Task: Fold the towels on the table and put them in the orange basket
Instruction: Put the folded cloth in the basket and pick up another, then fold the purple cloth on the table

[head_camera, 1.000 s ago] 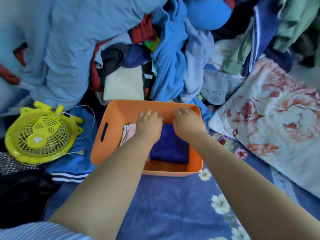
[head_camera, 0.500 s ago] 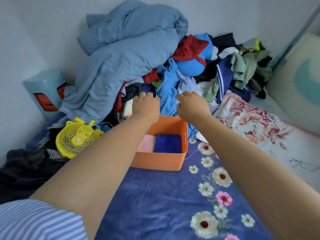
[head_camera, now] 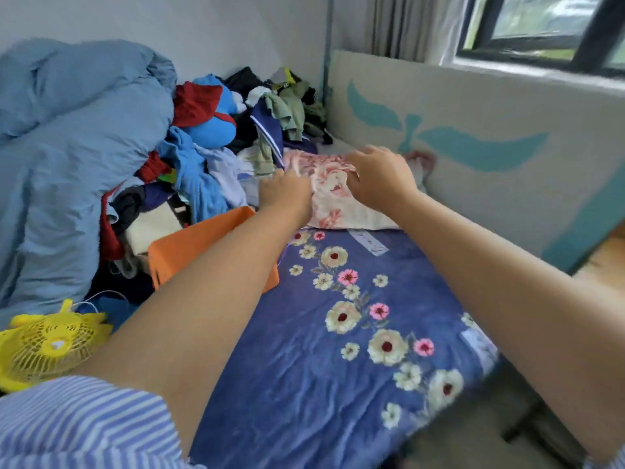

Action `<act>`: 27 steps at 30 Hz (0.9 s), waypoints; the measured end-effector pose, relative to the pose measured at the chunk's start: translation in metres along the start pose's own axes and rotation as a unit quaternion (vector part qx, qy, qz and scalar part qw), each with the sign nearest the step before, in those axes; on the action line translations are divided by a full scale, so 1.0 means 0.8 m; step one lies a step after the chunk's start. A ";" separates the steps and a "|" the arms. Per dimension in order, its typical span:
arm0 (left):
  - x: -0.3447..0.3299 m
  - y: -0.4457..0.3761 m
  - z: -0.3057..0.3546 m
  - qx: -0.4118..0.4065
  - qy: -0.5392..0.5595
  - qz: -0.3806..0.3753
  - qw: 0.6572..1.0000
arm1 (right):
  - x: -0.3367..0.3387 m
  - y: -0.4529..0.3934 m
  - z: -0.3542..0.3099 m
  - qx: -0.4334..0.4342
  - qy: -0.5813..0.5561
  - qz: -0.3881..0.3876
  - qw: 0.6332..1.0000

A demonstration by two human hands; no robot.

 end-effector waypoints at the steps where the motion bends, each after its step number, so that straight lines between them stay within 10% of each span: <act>1: -0.001 0.004 0.020 -0.015 -0.002 -0.006 1.000 | 0.005 0.015 0.016 -0.017 0.004 -0.002 1.000; 15: 0.054 0.183 0.508 -0.367 0.071 0.003 0.927 | 0.178 0.397 0.342 -0.325 0.173 -0.051 0.928; 27: 0.111 0.378 0.852 -0.497 0.079 0.023 0.864 | 0.329 0.752 0.552 -0.519 0.144 -0.022 0.842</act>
Point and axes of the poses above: each hand's wrist, its own y-axis away from the middle knuckle, its own x-axis out of the back of the hand, z = x × y, the point moved 9 cm from there along -y, towards the middle knuckle, and after that the axes turned 7 degrees about y, right-handed, at the moved point
